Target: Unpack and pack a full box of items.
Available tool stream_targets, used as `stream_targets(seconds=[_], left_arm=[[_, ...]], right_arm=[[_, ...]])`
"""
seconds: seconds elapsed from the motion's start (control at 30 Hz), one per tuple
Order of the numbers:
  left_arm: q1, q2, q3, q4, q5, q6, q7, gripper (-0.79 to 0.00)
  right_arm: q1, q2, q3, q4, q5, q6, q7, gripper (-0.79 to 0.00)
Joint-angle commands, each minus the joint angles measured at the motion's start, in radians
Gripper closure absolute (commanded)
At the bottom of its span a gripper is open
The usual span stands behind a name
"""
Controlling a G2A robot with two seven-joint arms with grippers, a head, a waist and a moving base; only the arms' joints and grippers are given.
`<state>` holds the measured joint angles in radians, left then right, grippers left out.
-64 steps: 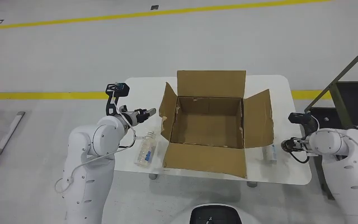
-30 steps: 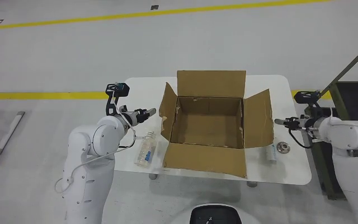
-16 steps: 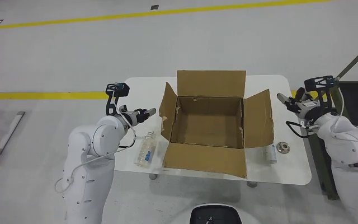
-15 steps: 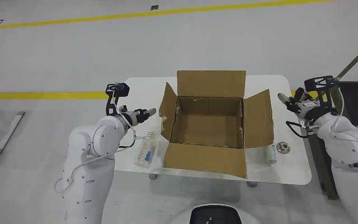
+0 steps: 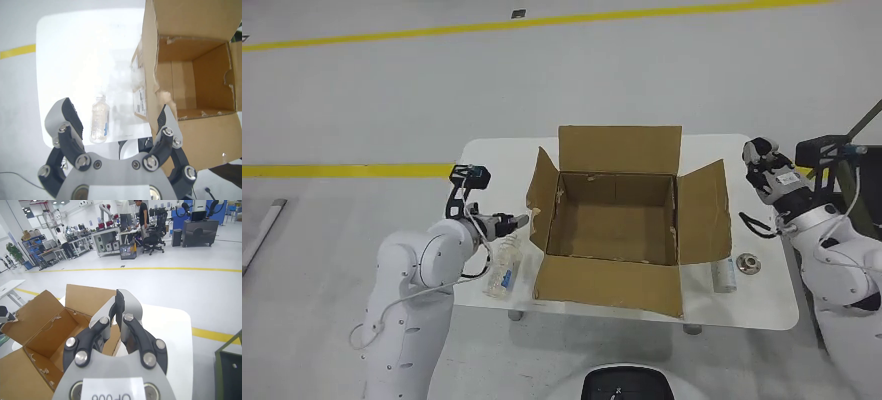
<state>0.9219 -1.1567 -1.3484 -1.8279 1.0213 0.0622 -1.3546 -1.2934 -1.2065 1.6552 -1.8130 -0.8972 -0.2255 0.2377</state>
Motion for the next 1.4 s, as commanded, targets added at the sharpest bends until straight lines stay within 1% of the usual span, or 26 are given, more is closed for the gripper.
stream_targets(seconds=[0.0,0.07,0.13,0.17,0.53,0.57,0.6,0.63,0.7,0.8,0.9,0.97,1.0,1.37], left_arm=[[0.0,0.004,0.007,0.02,0.015,-0.019,-0.084,-0.785],[0.0,0.007,0.009,0.044,-0.009,-0.03,-0.154,-0.785],[0.008,0.009,0.012,0.074,-0.029,-0.042,-0.181,-0.785],[0.011,0.012,0.018,0.085,-0.031,-0.062,-0.181,-0.785],[0.017,0.012,0.019,0.094,-0.036,-0.059,-0.181,-0.785],[0.036,0.013,0.036,0.147,-0.054,-0.054,-0.181,-0.785],[0.03,0.015,0.059,0.181,-0.052,-0.063,-0.181,-0.785],[0.012,0.017,0.069,0.186,-0.063,-0.075,-0.181,-0.785],[-0.005,0.02,0.102,0.24,-0.075,-0.079,-0.181,-0.785],[-0.045,0.024,0.15,0.324,-0.073,-0.056,-0.181,-0.785],[-0.088,0.024,0.182,0.385,-0.117,-0.04,-0.181,-0.785],[-0.115,0.025,0.21,0.419,-0.093,-0.055,-0.181,-0.785],[-0.125,0.024,0.219,0.42,-0.084,-0.067,-0.181,-0.785],[-0.125,0.024,0.219,0.42,-0.084,-0.067,-0.181,-0.785]], right_arm=[[0.007,0.0,-0.012,0.006,-0.007,-0.005,0.004,0.0],[0.014,0.0,-0.022,0.014,-0.007,-0.005,0.01,0.0],[0.02,0.0,-0.032,0.018,-0.006,-0.008,0.012,0.0],[0.022,0.0,-0.036,0.021,-0.004,-0.007,0.011,0.0],[0.047,0.003,-0.066,0.051,-0.003,-0.015,0.041,0.0],[0.049,0.003,-0.069,0.054,-0.002,-0.016,0.044,0.0],[0.052,0.003,-0.072,0.055,-0.001,-0.016,0.047,0.0],[0.054,0.003,-0.073,0.056,0.0,-0.016,0.048,0.0],[0.058,0.004,-0.075,0.057,0.001,-0.019,0.05,0.0],[0.06,0.005,-0.077,0.06,0.003,-0.022,0.051,0.0],[0.062,0.006,-0.077,0.062,0.004,-0.025,0.053,0.0],[0.064,0.007,-0.078,0.063,0.007,-0.028,0.053,0.0],[0.066,0.007,-0.078,0.062,0.008,-0.03,0.054,0.0],[0.079,0.012,-0.087,0.062,-0.009,-0.041,0.063,0.0]])
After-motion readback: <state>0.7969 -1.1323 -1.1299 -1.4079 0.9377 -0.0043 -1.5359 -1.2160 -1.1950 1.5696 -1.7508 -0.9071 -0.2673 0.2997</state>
